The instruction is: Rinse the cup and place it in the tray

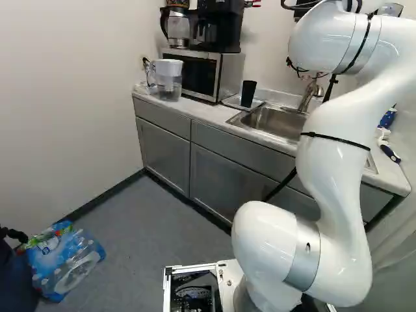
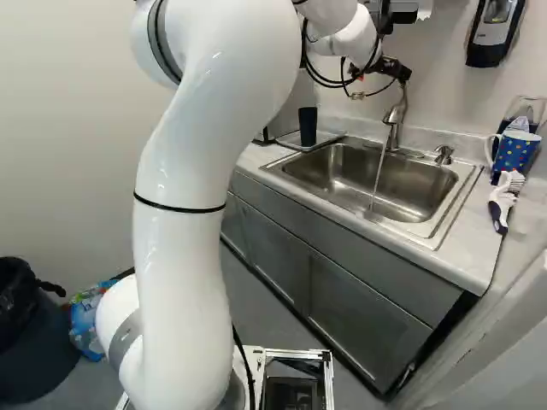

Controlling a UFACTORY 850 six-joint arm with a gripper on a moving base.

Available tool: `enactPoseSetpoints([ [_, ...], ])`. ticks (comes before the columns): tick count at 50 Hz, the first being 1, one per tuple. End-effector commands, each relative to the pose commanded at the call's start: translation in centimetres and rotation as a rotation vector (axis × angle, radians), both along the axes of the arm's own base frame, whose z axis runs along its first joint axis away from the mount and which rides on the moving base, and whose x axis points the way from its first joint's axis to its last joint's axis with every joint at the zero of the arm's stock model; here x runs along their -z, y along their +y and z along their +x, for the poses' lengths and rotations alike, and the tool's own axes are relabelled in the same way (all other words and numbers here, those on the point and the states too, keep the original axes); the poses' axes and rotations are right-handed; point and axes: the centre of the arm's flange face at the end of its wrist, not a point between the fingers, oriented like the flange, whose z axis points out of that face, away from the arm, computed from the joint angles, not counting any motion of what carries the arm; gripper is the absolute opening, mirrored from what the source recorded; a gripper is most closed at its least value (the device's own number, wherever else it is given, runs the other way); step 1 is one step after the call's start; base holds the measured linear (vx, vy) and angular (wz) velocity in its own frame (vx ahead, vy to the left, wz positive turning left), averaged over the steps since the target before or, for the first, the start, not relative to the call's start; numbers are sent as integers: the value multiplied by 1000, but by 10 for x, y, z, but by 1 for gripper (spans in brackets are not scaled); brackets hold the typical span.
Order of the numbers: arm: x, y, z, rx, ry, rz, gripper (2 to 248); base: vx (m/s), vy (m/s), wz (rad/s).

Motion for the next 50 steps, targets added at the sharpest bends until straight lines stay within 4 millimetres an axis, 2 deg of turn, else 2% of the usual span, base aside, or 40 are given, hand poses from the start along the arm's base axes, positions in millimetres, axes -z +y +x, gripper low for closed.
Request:
enactPoseSetpoints([
  [50,2,1,0,3,10,22,247,0,0,0],
])
